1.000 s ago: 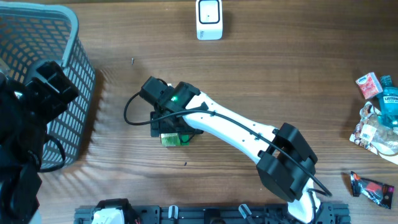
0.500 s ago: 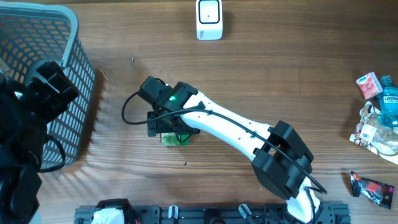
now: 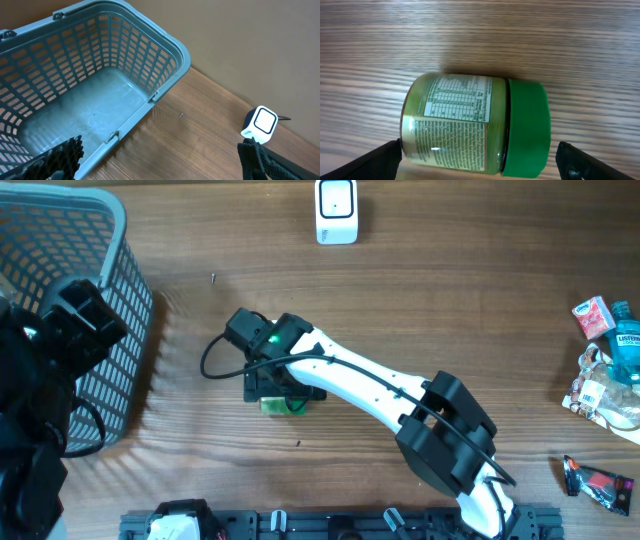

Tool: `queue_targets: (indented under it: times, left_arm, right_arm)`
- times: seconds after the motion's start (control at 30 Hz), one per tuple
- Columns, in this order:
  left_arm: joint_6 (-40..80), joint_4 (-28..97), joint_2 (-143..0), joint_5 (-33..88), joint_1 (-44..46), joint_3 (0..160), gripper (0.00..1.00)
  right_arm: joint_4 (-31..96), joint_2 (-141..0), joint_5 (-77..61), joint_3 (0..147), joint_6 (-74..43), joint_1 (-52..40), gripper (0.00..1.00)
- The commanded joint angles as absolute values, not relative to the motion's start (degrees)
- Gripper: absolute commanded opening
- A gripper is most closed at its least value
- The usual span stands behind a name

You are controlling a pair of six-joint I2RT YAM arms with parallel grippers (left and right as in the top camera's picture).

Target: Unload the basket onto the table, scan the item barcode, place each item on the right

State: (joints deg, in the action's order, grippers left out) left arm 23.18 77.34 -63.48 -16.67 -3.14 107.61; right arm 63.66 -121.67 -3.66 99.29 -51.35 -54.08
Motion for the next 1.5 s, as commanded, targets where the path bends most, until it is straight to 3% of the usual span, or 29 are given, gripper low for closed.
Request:
queue_targets:
  times: [0.0, 1.47]
  left_arm:
    - [22.7, 77.5, -63.4, -16.8, -3.6, 108.0, 1.00]
    - [22.7, 79.4, -65.7, -16.8, -3.6, 107.9, 1.00]
  right_arm:
    - [64.6, -122.7, -2.1, 100.1, -52.8, -54.0, 1.00]
    - [54.1, -123.5, -7.3, 91.4, -48.1, -53.4, 1.00]
